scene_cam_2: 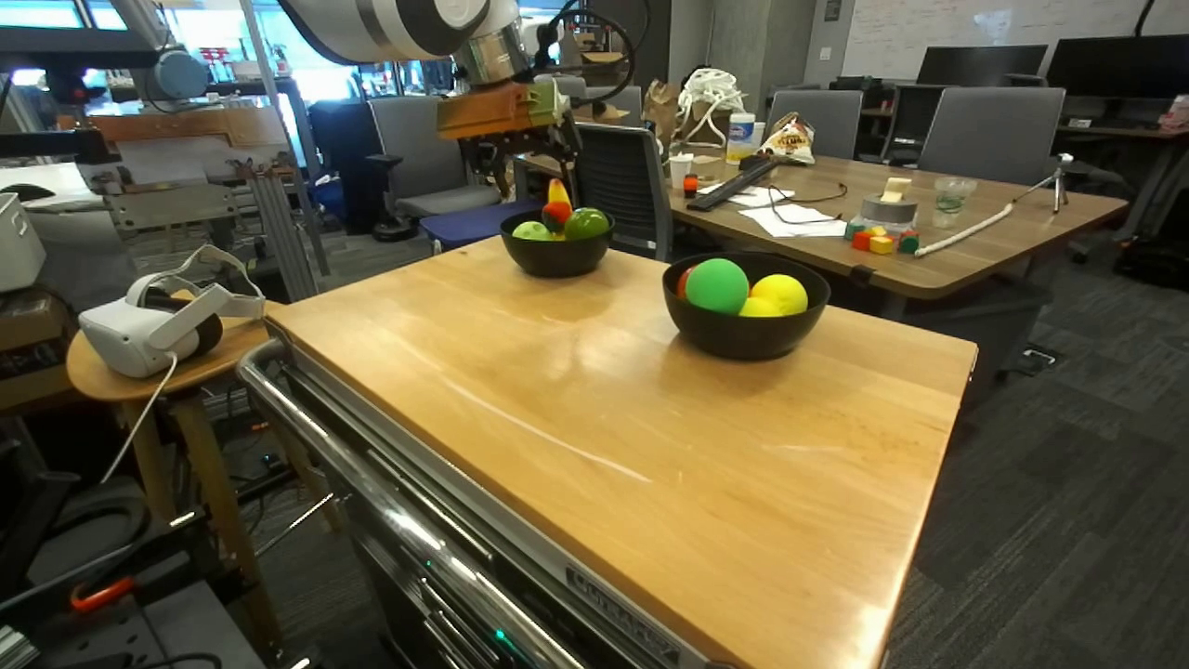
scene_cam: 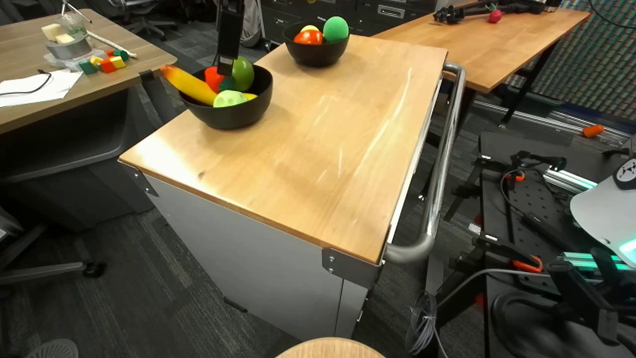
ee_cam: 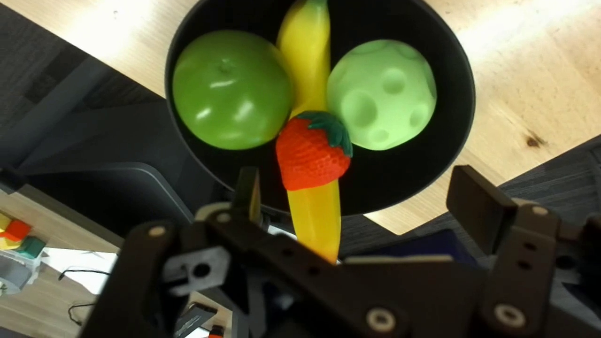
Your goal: Take the fruits out of the left and right bowl respectively and put them on the table
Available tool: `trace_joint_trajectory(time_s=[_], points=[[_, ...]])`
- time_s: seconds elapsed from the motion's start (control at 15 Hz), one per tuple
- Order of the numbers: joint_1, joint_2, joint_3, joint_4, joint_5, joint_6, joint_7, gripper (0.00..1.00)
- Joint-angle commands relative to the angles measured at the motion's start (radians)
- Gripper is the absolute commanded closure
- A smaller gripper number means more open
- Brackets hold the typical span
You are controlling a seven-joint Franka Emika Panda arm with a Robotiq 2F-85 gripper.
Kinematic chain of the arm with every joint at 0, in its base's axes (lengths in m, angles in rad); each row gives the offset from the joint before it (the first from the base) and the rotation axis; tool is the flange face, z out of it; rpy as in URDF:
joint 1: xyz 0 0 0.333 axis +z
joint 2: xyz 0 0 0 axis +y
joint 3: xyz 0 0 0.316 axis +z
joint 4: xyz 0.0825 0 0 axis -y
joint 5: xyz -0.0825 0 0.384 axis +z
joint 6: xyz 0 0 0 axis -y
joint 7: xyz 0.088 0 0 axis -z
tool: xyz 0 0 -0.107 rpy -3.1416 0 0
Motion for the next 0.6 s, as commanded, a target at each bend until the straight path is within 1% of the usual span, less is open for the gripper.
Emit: trace_joint_trajectory(time_s=[0.0, 0.27, 0.53], points=[[-0.011, 0.038, 0.008, 0.025, -0.024, 0.037, 0.012, 0.00], [-0.014, 0.084, 0.007, 0.050, -0.029, 0.050, 0.015, 0.00], [-0.020, 0.116, 0.008, 0.067, -0.028, 0.089, 0.018, 0.00]])
